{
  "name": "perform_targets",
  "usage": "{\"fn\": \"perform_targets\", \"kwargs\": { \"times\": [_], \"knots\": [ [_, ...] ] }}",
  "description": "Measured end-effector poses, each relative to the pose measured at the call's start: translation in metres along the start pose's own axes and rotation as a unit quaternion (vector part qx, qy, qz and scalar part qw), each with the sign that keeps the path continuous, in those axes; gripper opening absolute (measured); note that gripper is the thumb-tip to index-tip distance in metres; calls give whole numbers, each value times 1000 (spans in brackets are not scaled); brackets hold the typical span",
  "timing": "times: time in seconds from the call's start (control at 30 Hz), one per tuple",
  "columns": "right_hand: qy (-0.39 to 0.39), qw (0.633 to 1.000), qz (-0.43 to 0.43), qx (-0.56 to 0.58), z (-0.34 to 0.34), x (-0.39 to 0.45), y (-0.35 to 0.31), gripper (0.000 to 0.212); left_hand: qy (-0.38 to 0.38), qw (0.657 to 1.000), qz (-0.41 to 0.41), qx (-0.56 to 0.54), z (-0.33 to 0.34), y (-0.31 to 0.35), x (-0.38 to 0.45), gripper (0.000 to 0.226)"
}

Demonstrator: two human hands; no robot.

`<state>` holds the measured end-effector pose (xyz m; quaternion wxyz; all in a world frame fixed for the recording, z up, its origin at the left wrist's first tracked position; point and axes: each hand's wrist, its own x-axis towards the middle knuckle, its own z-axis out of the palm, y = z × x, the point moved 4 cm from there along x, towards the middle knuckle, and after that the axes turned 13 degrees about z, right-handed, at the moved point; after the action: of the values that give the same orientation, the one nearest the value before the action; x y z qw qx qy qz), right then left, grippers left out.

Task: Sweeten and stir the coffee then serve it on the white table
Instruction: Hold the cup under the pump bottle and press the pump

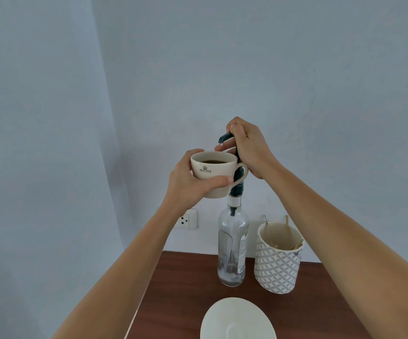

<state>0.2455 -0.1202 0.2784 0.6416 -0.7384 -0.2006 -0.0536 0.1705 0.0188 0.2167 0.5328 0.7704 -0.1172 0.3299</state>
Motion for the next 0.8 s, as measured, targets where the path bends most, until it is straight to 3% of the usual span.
{"fn": "perform_targets", "kwargs": {
  "times": [0.8],
  "knots": [
    [5, 1000, 4, -9, 0, -5, -1, 21, 6, 1000, -7, -14, 2, 0, -4, 85]
  ]
}}
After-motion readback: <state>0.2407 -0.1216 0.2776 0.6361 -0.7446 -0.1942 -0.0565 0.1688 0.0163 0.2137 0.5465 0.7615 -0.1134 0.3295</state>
